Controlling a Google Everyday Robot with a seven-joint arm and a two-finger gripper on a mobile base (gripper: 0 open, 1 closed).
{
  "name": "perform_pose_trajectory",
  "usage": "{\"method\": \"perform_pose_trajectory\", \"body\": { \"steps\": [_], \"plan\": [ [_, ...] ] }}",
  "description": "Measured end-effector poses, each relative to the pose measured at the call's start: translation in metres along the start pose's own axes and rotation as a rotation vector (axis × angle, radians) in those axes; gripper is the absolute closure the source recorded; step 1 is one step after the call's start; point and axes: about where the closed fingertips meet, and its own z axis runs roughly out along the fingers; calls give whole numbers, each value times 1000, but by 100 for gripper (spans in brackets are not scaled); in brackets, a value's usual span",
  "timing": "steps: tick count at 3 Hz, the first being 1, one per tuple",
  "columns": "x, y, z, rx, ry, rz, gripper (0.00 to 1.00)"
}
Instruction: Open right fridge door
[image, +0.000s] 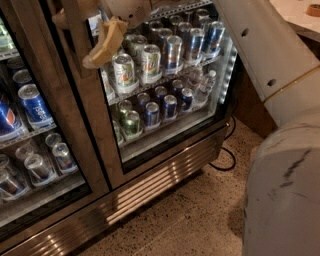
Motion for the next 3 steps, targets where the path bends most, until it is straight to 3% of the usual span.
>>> {"method": "perform_pose_trajectory", "body": {
  "steps": [3],
  "plan": [
    [-6,12,-3,0,0,0,0]
  ]
}}
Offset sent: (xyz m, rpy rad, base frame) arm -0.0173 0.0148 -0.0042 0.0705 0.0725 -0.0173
